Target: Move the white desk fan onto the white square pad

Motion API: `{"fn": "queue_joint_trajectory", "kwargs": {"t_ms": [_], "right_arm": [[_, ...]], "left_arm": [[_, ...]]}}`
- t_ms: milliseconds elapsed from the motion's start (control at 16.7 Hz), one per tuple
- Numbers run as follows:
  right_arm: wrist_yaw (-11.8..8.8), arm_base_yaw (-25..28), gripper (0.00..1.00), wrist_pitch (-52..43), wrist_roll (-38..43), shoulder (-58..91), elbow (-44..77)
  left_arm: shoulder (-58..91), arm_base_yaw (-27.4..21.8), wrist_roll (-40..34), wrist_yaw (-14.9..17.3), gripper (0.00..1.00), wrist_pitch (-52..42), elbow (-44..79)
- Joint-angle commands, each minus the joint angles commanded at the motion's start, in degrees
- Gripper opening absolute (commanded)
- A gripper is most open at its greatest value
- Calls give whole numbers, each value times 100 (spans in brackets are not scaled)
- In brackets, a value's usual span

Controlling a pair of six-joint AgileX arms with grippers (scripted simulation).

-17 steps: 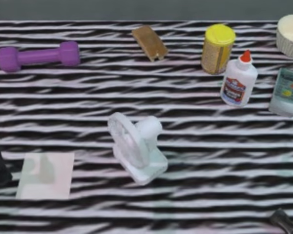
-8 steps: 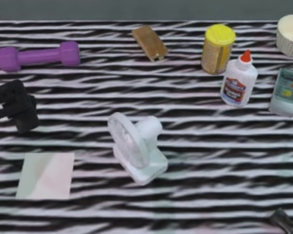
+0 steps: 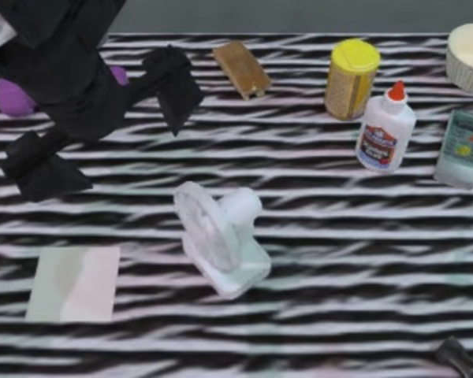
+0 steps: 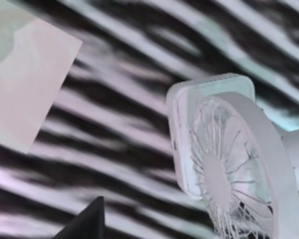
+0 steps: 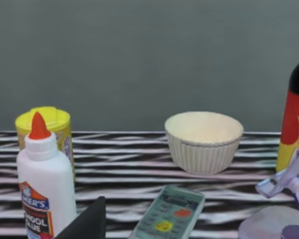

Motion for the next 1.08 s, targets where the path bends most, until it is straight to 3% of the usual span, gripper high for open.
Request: {"fn": "queue_joint_trajectory", "kwargs": {"t_ms": [420,1080], "right_arm": [[0,0,100,0,0,0,0],[0,0,100,0,0,0,0]], "left_arm": [[2285,-746,-1539,5,100,-1644,2211],[2422,-785,-1645,6,100,-1402,1979]]}}
